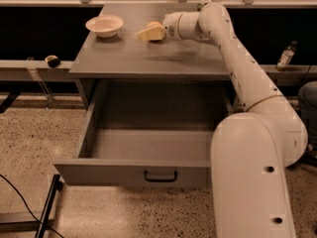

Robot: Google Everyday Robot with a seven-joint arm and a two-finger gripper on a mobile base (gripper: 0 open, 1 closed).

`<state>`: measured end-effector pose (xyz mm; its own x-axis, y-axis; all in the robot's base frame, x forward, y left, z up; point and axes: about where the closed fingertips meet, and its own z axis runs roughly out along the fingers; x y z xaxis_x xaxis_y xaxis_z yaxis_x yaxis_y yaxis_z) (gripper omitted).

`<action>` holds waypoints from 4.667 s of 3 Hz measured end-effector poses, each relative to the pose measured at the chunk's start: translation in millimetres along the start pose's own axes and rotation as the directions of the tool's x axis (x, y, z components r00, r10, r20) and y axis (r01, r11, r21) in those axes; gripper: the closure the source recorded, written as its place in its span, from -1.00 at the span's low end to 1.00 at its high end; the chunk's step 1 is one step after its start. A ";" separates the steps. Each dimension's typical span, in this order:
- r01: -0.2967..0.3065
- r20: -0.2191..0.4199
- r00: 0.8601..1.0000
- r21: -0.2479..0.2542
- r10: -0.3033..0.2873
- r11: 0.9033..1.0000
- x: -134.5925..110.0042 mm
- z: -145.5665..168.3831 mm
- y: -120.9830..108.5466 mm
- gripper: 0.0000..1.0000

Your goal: Place orange into top drawer

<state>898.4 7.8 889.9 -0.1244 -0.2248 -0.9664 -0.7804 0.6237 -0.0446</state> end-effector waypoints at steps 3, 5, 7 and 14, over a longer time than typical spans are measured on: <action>-0.018 -0.035 0.999 0.036 0.019 0.999 24.2 20.8 -20.4 -0.49; -0.036 0.046 0.998 -0.005 0.036 0.999 17.1 25.6 -19.6 0.44; 0.192 0.216 0.968 -0.285 -0.132 0.939 -48.6 -49.7 57.3 1.00; 0.016 -0.226 0.970 -0.295 -0.086 0.955 134.9 -213.9 131.4 1.00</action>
Offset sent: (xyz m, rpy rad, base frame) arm 0.0258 -0.0100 -0.0195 -0.0375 0.0276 -0.0362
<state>648.0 -100.7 807.8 -0.1919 -0.4409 -0.8768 -0.9282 0.3717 0.0162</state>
